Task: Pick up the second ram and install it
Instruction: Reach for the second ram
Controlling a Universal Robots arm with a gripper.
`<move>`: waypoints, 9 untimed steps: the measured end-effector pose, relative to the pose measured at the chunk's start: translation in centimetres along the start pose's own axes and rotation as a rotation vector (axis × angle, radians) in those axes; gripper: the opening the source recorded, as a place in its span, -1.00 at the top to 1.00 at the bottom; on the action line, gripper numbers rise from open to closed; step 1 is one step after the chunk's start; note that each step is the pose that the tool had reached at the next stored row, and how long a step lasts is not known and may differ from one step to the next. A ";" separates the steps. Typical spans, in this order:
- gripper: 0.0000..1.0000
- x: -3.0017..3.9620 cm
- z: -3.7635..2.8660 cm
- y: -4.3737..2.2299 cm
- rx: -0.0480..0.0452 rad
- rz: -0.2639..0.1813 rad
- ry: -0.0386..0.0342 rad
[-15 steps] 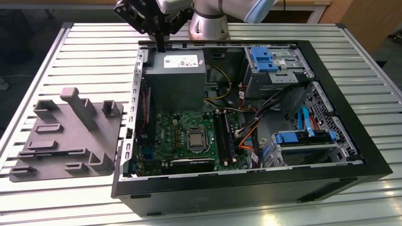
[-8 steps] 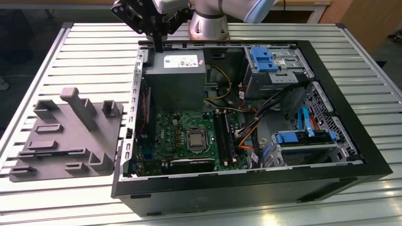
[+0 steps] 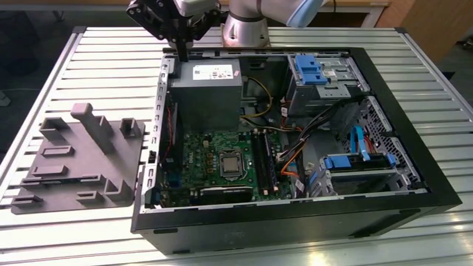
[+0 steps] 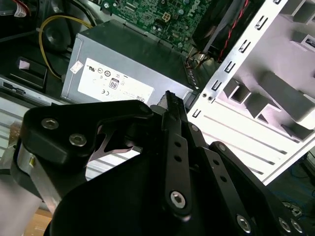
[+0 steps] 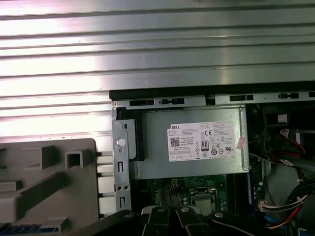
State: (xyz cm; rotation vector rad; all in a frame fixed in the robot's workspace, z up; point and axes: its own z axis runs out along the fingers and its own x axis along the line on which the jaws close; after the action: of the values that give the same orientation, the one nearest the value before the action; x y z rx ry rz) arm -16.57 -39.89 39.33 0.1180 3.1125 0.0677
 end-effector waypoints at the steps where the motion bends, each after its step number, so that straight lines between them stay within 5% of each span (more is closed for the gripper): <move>1: 0.79 0.07 0.00 -0.01 0.0000 0.000 0.0000; 9: 0.79 0.73 -0.02 -0.05 0.0000 0.000 0.0000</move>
State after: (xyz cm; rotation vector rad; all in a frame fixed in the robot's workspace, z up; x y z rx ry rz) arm -17.31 -39.89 39.33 0.1180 3.1125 0.0676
